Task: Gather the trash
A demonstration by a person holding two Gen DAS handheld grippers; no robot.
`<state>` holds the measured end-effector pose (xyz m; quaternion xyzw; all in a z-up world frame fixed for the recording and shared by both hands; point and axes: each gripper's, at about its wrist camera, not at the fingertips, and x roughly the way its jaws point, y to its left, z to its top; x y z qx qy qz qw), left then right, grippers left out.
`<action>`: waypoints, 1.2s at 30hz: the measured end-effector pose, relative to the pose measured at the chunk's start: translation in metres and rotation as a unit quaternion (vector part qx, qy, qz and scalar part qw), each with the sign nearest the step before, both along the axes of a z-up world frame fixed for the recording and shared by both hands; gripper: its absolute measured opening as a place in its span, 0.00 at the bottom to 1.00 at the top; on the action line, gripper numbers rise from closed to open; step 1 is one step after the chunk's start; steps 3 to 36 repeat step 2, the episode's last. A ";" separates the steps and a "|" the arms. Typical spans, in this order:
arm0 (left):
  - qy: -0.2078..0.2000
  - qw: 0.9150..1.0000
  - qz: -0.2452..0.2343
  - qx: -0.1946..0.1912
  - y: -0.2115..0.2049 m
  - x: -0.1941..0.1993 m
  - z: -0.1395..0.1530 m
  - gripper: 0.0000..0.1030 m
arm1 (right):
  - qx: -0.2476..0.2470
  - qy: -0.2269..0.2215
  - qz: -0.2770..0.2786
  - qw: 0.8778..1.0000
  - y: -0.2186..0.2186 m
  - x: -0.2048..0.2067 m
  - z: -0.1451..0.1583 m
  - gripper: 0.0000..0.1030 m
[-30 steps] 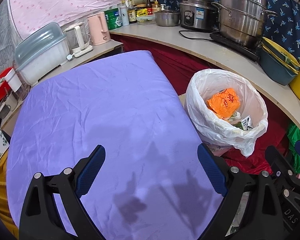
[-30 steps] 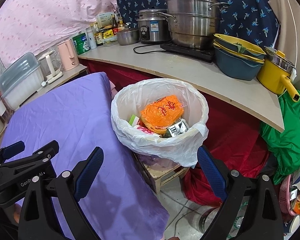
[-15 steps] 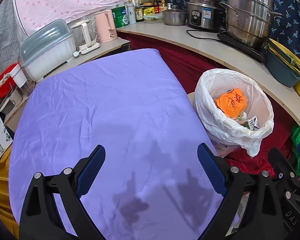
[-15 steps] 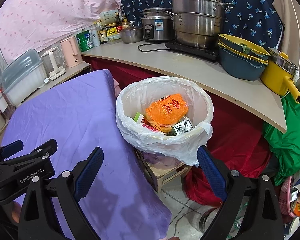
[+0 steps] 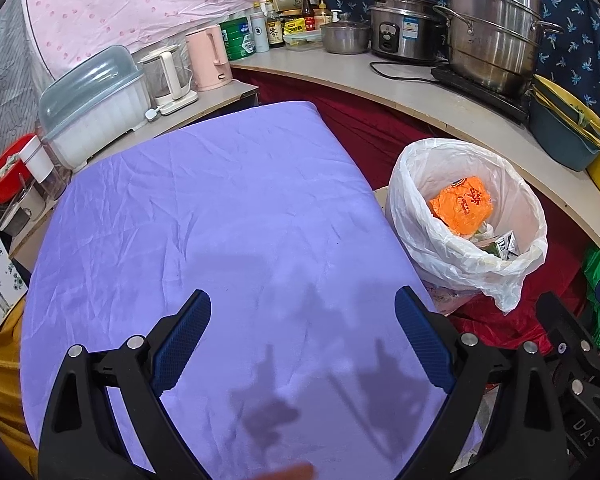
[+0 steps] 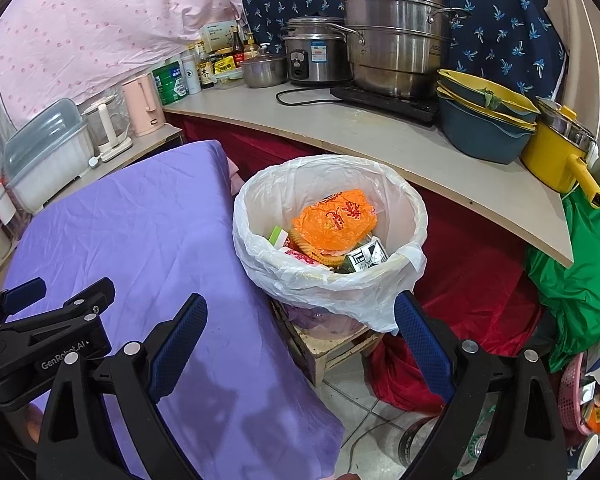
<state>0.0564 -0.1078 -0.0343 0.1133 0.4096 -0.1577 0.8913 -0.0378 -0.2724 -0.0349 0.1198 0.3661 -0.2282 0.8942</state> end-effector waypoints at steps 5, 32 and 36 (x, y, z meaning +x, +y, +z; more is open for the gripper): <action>0.002 1.000 -0.005 0.001 -0.001 0.000 0.000 0.86 | -0.001 -0.001 -0.001 1.000 -0.002 0.000 0.001 0.88; 0.002 1.000 -0.005 0.001 -0.001 0.000 0.000 0.86 | -0.001 -0.001 -0.001 1.000 -0.002 0.000 0.001 0.88; 0.002 1.000 -0.005 0.001 -0.001 0.000 0.000 0.86 | -0.001 -0.001 -0.001 1.000 -0.002 0.000 0.001 0.88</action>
